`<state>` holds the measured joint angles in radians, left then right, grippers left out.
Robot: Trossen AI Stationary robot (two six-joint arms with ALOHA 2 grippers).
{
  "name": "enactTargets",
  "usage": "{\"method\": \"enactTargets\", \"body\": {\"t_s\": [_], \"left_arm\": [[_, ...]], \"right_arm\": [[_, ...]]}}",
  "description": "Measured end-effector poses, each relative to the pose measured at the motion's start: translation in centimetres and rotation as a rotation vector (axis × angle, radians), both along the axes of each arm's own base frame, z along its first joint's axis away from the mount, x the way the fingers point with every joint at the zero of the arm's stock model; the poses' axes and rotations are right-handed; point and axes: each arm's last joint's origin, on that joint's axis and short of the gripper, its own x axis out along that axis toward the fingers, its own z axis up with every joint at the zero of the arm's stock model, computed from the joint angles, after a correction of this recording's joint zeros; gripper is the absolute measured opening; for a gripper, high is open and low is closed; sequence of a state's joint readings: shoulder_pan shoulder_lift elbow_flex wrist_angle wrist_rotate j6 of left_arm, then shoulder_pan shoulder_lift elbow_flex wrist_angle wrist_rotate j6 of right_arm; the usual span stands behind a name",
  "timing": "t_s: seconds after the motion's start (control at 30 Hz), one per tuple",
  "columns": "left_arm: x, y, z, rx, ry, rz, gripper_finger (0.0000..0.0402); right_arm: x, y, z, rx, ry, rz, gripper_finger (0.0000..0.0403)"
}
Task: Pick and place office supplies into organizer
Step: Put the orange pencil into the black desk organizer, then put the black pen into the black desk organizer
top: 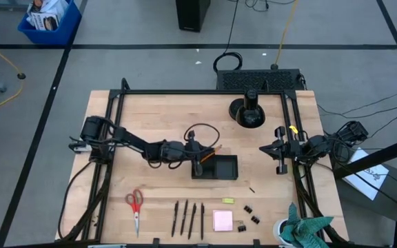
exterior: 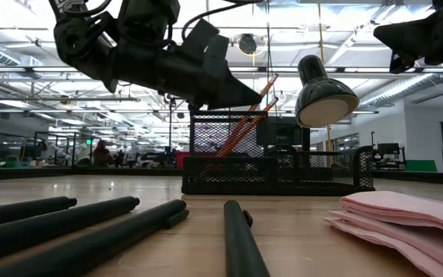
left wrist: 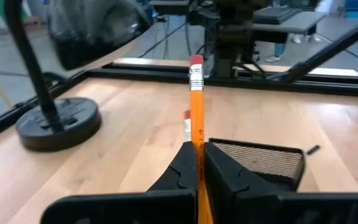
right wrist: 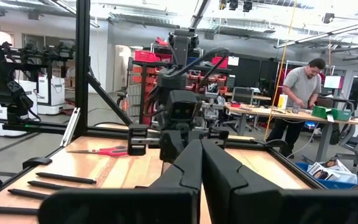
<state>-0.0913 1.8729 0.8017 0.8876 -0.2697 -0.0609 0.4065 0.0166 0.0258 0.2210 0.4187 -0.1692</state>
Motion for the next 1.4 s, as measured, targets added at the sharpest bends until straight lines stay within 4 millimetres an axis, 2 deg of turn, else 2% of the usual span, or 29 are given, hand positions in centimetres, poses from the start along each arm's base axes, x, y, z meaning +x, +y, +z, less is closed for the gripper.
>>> {"method": "enactTargets", "body": {"t_s": [0.43, 0.87, 0.97, 1.13, 1.3, 1.4], "left_arm": [[-0.1, 0.1, -0.5, -0.037, 0.046, 0.031, 0.0027], [-0.1, 0.1, -0.2, -0.036, 0.030, 0.028, 0.0126], [0.1, -0.1, 1.5, -0.078, -0.003, 0.031, 0.0132], [0.2, -1.9, 6.2, -0.031, 0.073, 0.095, 0.0133], [-0.1, -5.6, 11.7, -0.025, 0.266, 0.257, 0.0134], [-0.9, -8.1, 13.2, -0.083, 0.371, 0.343, 0.0134]], "right_arm": [[0.0, 0.0, 0.0, 0.000, 0.000, 0.000, 0.0000], [0.0, 0.0, 0.0, 0.000, 0.001, 0.000, 0.0000], [0.0, 0.0, 0.0, 0.000, 0.001, 0.000, 0.0000], [0.0, 0.0, 0.0, -0.001, 0.001, 0.000, 0.0000], [0.0, 0.0, 0.0, -0.001, 0.001, 0.000, 0.0000], [0.0, 0.0, 0.0, -0.001, 0.001, 0.000, 0.0000]]}}
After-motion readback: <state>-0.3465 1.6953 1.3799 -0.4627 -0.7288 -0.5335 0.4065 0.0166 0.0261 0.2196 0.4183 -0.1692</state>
